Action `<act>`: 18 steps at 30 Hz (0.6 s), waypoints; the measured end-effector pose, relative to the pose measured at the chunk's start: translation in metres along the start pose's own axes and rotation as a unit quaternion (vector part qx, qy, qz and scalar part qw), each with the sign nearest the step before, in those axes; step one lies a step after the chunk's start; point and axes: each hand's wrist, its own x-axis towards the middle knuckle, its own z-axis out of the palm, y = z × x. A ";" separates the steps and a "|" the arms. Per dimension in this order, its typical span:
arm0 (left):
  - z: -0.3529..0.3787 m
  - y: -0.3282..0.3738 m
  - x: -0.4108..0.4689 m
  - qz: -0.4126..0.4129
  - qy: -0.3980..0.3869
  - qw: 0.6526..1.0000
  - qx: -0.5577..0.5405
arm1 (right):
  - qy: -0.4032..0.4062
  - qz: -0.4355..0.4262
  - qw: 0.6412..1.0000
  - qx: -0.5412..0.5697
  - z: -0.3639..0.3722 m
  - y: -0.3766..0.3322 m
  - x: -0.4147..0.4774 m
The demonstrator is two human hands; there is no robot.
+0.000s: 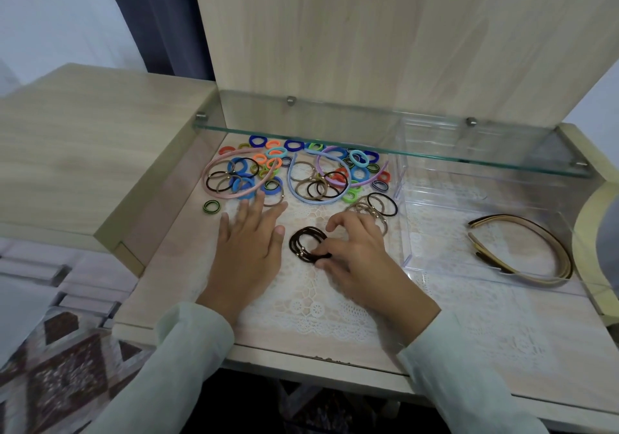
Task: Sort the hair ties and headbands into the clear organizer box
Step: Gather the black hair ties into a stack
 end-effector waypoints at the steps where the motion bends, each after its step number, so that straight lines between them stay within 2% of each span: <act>1: -0.001 0.000 0.000 -0.001 0.000 1.000 -0.004 | 0.006 -0.013 1.000 -0.005 0.000 0.000 0.000; 5: -0.004 0.001 0.001 -0.009 -0.009 0.999 -0.050 | 0.020 -0.051 0.998 -0.036 0.000 -0.003 0.001; 11: -0.023 0.005 -0.001 -0.060 0.010 0.964 -0.260 | 0.011 -0.084 0.993 -0.080 0.003 -0.002 0.010; 18: -0.029 0.015 0.003 -0.141 0.024 0.928 -0.343 | 0.046 0.037 0.997 0.045 0.008 0.001 0.020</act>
